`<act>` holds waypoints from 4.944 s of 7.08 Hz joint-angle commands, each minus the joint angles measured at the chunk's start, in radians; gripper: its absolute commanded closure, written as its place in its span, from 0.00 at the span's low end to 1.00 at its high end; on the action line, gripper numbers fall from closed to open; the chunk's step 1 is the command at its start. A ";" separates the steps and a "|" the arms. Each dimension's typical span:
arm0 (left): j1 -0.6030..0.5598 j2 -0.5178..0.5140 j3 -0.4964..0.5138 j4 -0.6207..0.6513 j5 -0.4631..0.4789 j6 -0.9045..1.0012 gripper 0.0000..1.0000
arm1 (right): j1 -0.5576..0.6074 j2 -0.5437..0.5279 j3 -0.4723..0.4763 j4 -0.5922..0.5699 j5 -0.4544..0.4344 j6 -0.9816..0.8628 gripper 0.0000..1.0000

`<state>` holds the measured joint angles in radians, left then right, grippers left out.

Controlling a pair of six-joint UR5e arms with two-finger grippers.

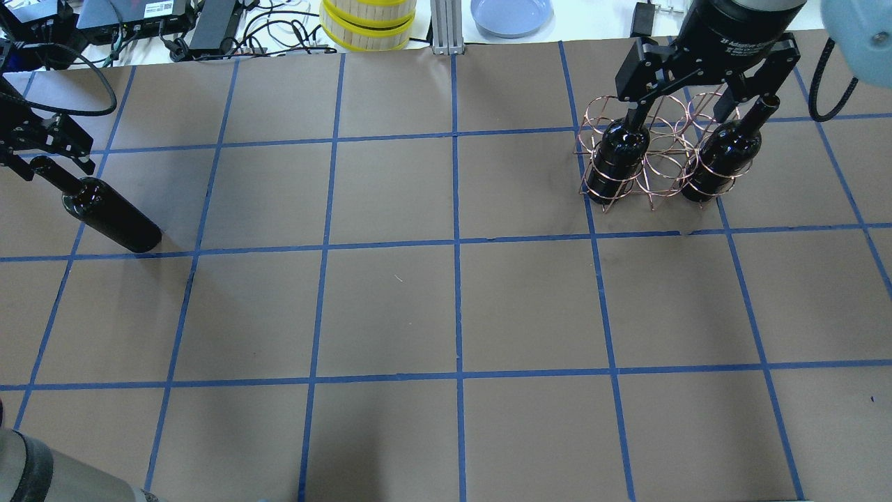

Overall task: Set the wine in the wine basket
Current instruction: 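Lower the left gripper and close it on the bottle neck, then lift the bottle upright with the left gripper toward the table center, then lower the bottle upright onto the table and open the left gripper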

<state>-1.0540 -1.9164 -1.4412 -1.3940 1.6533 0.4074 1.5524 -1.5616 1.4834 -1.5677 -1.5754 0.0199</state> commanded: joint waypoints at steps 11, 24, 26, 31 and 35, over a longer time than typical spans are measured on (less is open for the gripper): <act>-0.157 0.172 -0.034 -0.141 -0.072 -0.200 1.00 | 0.000 0.001 0.001 0.002 0.000 0.000 0.00; -0.839 0.373 -0.392 -0.008 -0.073 -0.811 1.00 | 0.000 0.000 0.001 0.002 0.000 0.000 0.00; -0.837 0.375 -0.392 -0.066 -0.070 -0.800 1.00 | 0.000 0.000 0.001 0.001 0.000 0.000 0.00; -0.796 0.378 -0.395 -0.071 -0.079 -0.763 1.00 | 0.000 0.000 0.001 0.002 0.000 0.000 0.00; -0.801 0.370 -0.404 -0.069 -0.099 -0.765 1.00 | 0.000 0.000 0.001 0.002 0.000 0.000 0.00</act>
<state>-1.8541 -1.5445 -1.8432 -1.4650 1.5537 -0.3584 1.5524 -1.5616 1.4849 -1.5662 -1.5754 0.0196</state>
